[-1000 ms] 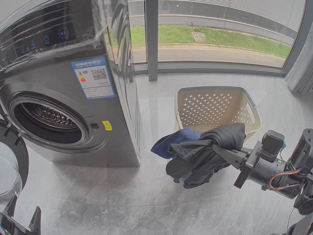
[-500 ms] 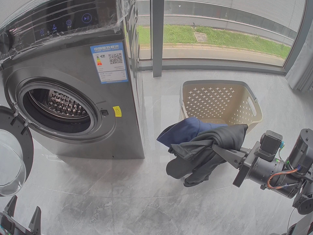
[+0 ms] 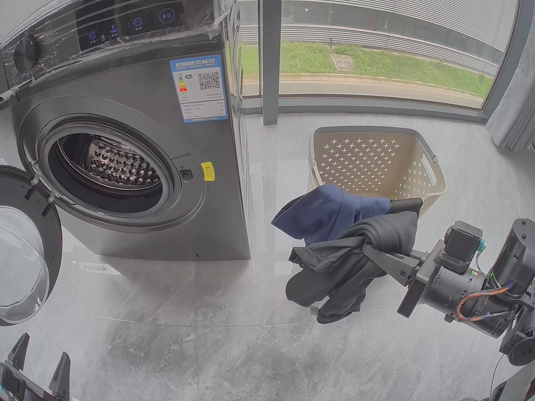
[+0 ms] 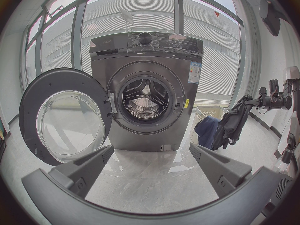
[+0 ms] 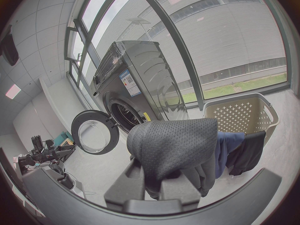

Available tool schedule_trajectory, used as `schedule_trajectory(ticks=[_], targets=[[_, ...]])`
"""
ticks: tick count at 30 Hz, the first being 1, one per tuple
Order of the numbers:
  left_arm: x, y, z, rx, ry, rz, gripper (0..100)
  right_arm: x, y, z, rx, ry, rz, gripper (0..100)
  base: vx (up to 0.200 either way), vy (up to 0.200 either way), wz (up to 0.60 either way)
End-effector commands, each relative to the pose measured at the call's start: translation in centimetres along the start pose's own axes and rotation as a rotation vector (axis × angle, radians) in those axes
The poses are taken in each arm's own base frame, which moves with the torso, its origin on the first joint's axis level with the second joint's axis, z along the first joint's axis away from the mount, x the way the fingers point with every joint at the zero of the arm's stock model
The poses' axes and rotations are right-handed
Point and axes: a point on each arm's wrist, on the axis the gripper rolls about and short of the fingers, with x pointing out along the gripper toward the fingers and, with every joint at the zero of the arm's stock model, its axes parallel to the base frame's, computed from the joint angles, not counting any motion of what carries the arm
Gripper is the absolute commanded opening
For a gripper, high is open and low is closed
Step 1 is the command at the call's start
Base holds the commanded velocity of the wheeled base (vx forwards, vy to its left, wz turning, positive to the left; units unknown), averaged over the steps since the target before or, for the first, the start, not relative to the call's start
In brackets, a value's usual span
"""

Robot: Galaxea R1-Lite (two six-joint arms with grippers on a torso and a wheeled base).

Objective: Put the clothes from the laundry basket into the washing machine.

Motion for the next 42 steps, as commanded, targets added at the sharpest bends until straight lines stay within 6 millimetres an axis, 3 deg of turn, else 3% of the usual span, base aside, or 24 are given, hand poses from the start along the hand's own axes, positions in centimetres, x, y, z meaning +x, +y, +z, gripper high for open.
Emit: schedule_trajectory(ticks=[1, 20, 29, 38, 42], targets=[[0.03, 0.02, -0.43, 0.0, 0.004, 0.0, 100, 0.0, 0.03, 0.1, -0.002, -0.004, 0.002, 0, 0.0, 0.2, 0.0], [0.03, 0.02, -0.43, 0.0, 0.004, 0.0, 100, 0.03, 0.27, 0.08, -0.003, -0.003, 0.014, 0, 0.0, 0.2, 0.0], [0.03, 0.02, -0.43, 0.0, 0.004, 0.0, 100, 0.2, 0.15, 0.49, -0.031, -0.037, 0.012, 0, 0.0, 0.0, 0.0], [0.03, 0.02, -0.43, 0.0, 0.004, 0.0, 100, 0.56, -0.09, -0.1, -0.025, -0.006, 0.0, 0, -0.2, 0.0, 0.0], [0.03, 0.02, -0.43, 0.0, 0.004, 0.0, 100, 0.55, -0.09, -0.26, -0.023, 0.0, 0.001, 0, 0.0, 0.0, 0.0]])
